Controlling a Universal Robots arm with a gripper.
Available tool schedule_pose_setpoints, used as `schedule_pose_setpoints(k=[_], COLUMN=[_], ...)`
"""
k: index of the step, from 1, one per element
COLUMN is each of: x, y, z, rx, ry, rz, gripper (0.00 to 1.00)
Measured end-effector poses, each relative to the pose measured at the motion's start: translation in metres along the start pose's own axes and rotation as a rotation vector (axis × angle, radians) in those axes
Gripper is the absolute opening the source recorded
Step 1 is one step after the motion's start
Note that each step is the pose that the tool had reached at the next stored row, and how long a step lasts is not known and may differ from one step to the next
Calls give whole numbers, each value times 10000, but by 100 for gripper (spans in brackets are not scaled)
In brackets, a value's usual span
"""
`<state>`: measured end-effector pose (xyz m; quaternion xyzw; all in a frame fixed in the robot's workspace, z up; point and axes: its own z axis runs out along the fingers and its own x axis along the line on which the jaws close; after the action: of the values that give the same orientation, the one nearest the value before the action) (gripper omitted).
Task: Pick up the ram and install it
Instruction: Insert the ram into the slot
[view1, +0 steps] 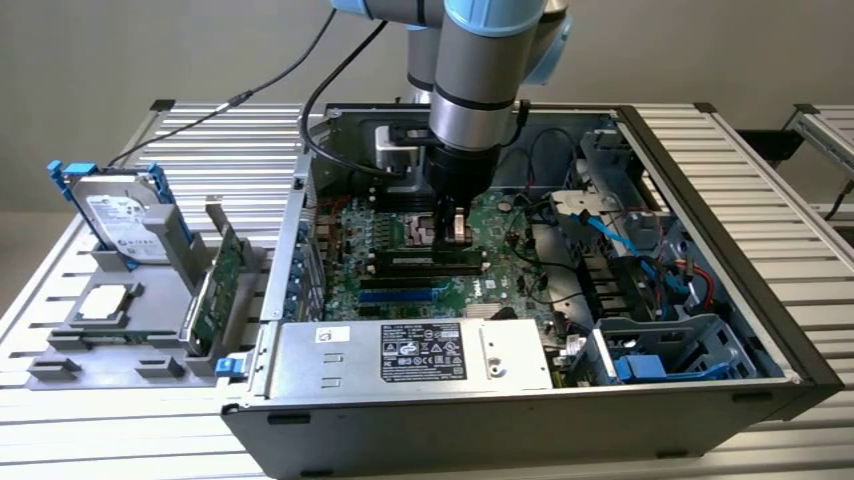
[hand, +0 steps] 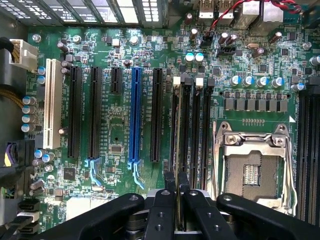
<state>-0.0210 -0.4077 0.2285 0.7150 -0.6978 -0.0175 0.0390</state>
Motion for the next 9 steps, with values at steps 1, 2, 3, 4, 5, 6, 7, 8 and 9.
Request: schedule_pose_setpoints(k=[1, 2, 3, 4, 5, 6, 7, 8, 9], x=[0, 0, 0, -1, -1, -1, -2, -2, -3], y=[1, 3, 5, 7, 8, 9, 9, 13, 15], z=[0, 1, 1, 2, 3, 4, 5, 5, 6], rx=[0, 6, 18, 34, 49, 67, 87, 95, 96], ry=[5, 7, 13, 22, 26, 29, 32, 35, 36], rz=[1, 2, 4, 3, 4, 5, 5, 6, 6], gripper=[13, 13, 13, 13, 13, 13, 13, 13, 13])
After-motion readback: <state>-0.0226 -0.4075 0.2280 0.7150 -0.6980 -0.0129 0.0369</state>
